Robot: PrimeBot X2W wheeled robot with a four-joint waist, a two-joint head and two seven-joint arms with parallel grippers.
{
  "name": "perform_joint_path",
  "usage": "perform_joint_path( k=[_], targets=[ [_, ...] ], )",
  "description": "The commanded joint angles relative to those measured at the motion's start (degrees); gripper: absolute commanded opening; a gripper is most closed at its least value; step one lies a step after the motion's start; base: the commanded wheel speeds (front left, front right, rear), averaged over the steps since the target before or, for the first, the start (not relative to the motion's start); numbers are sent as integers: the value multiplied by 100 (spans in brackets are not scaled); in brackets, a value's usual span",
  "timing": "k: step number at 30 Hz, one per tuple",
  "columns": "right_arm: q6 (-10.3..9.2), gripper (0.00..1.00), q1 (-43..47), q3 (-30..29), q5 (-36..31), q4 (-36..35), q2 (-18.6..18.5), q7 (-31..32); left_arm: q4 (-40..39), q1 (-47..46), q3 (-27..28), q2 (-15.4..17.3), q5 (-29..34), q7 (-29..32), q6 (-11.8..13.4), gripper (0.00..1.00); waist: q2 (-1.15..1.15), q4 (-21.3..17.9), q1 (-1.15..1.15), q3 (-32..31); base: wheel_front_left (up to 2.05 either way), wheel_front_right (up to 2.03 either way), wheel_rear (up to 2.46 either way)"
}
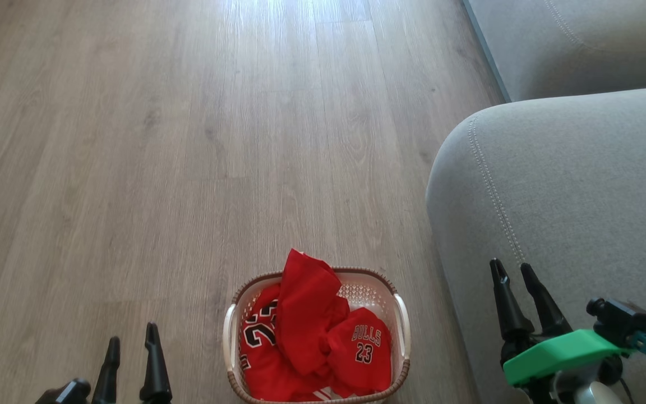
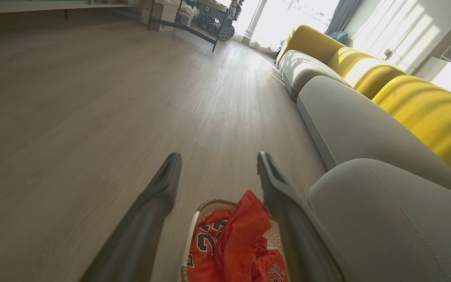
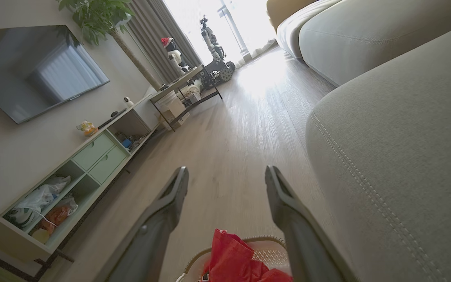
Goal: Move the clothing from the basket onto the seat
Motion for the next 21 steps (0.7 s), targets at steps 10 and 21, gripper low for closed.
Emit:
perform_joint_path(
  k=[10,21],
  targets=[
    [-1,100,-101,-115,-1092,-89,132,-78,-173,-10,39,86,917,-242,75,100,0,-5,0,-18,0,0,0],
    [-1,100,-79,-209,-2026,-53,276,-93,-205,79,-29,88,1665,-427,143,100,0,-27,0,-31,0,0,0]
  ],
)
